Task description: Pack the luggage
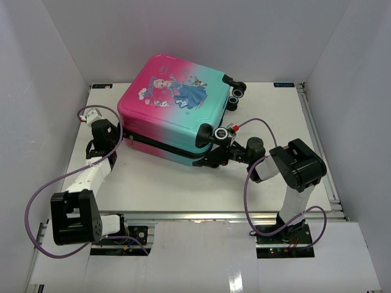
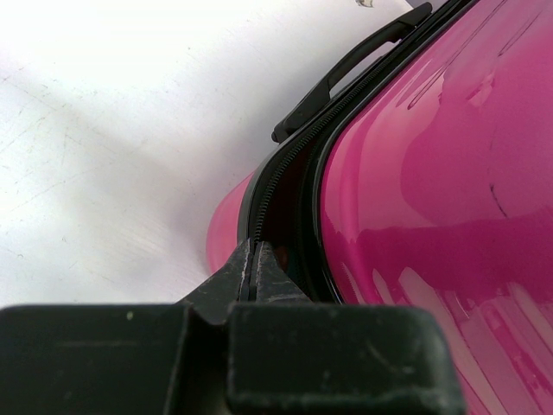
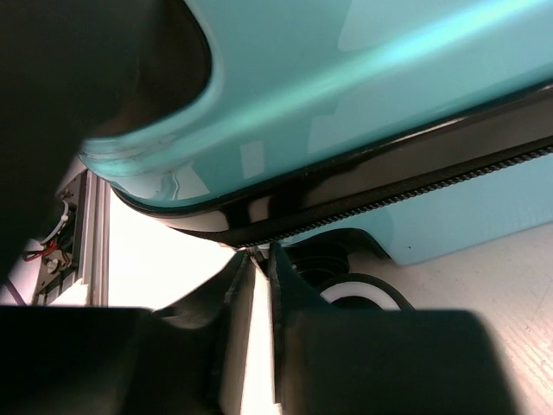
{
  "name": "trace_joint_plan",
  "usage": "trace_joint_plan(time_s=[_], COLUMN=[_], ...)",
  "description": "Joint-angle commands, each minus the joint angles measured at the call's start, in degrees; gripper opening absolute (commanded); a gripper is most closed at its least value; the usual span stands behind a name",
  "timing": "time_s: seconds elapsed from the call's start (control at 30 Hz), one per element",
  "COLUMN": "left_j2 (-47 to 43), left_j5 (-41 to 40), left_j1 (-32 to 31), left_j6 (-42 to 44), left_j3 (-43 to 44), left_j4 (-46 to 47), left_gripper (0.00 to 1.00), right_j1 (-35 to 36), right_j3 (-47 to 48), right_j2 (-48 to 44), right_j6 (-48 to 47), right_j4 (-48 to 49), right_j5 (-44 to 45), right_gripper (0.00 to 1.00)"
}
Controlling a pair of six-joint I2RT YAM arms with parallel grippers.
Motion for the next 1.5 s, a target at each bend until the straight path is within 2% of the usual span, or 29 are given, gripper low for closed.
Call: trace_joint_plan(time_s=[0.0,0.1,0.33,0.5,0.77,1.03,1.17,1.27,1.3,1.33,1.37,1.4,1.43,1.47], left_j2=[-6.1,-6.2,-4.3,-4.9,-5.5,-8.8,-9.4,-10.1,-10.4,-10.9,-11.1,-11.3,-11.1,-10.6], left_j5=[3.7,3.0,1.2,-0.9,-2.6,-2.1,-6.5,-5.8,-3.9,-1.2,1.5,5.7,7.4,9.8], left_j1=[-0.8,-0.8,-0.8,-0.8,-0.8,-1.3,-1.6,-1.6,-1.6,-1.6,-1.6,-1.7,-1.9,-2.1], left_j6=[-1.1,-1.4,-0.9,-0.7,-0.1,2.8,1.7,1.6,2.6,4.0,5.1,6.0,6.9,7.6], left_j3=[1.4,1.3,2.2,2.3,1.6,3.5,4.8,4.8,5.5,6.3,7.1,7.9,9.5,11.7], left_j4=[5.8,6.0,4.3,3.6,3.8,3.0,0.8,1.0,0.9,0.9,0.9,0.6,-0.1,-0.9], left_gripper=[0.0,0.0,0.0,0.0,0.0,0.0,0.0,0.0,0.04,0.12,0.46,0.58,0.74,0.79], right_j1=[0.7,0.7,-1.0,-2.9,-5.8,-7.5,-7.9,-8.0,-8.1,-8.0,-8.0,-8.0,-8.0,-8.0], right_j3=[2.8,1.5,-9.1,-10.8,-6.0,-4.5,-3.5,-2.8,-2.6,-2.5,-2.6,-2.9,-3.4,-3.7], right_j2=[0.9,-0.9,-10.1,-10.8,-6.9,-7.0,-6.7,-6.5,-6.3,-6.0,-5.9,-5.6,-5.5,-5.5], right_j6=[-2.2,-3.2,-7.9,-8.2,-8.9,-8.7,-10.3,-9.9,-9.6,-9.2,-8.9,-8.7,-8.7,-8.8], right_j4=[33.0,33.0,32.7,32.4,30.5,29.0,28.7,28.7,28.9,29.1,29.5,29.9,30.7,30.9], right_j5=[6.8,10.1,28.5,35.3,35.5,28.4,28.4,26.4,25.4,24.3,23.7,23.5,23.5,23.4], right_gripper=[0.1,0.08,0.08,0.08,0.08,0.08,0.08,0.08,0.08,0.08,0.08,0.08,0.08,0.08])
